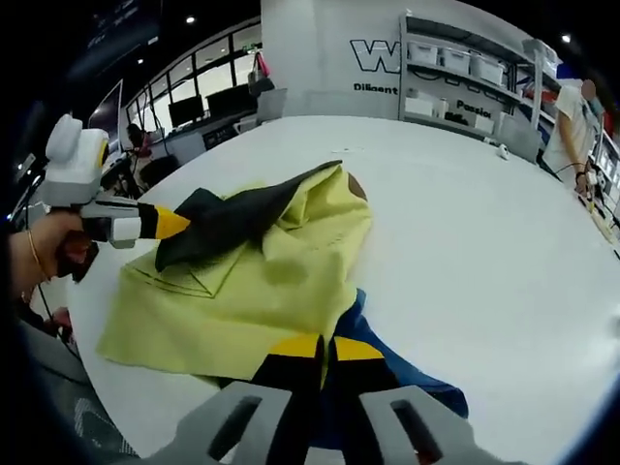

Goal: Fold the garment on the visible template until the final outline fits inside the template.

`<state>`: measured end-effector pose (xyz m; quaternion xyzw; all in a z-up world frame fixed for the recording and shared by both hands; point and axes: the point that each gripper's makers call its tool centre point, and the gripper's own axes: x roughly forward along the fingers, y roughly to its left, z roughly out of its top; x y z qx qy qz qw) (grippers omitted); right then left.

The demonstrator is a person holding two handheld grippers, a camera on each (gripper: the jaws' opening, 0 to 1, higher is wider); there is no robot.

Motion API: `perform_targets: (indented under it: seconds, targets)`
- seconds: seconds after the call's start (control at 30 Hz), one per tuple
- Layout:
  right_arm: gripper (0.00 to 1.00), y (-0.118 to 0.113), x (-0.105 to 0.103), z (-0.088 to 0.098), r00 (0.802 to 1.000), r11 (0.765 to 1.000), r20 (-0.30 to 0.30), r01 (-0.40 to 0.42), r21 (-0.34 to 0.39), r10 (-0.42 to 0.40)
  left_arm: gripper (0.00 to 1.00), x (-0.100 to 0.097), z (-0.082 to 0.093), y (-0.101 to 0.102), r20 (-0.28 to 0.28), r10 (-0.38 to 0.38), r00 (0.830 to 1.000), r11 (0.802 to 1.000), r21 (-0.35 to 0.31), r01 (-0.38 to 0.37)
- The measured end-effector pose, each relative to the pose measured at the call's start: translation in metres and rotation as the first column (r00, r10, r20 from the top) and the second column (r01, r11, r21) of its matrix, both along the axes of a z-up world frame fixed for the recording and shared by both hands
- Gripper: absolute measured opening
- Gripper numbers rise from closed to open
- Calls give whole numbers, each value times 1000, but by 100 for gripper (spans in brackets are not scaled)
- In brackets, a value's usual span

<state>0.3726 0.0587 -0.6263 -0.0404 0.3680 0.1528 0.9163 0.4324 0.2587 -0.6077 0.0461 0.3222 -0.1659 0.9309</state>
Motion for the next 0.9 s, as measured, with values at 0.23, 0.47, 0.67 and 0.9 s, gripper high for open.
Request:
perform_targets:
  seconds: [0.23, 0.47, 0.67, 0.9]
  targets:
    - [0, -15, 4, 4, 1000, 999, 7, 16, -30, -16, 0, 2, 10, 24, 19, 24, 1000, 999, 36, -25]
    - [0, -29, 7, 11, 1000, 998, 21, 0, -70, 1, 0, 0, 16, 52, 22, 78, 997, 996, 52, -79]
    - [0, -41, 13, 16, 999, 993, 34, -33, -113, 37, 0, -1, 21, 68, 29, 106, 994, 993, 55, -108]
    - [0, -53, 23, 21, 996, 986, 42, -72, -149, 79, 0, 1, 30, 89, 42, 141, 989, 986, 83, -144]
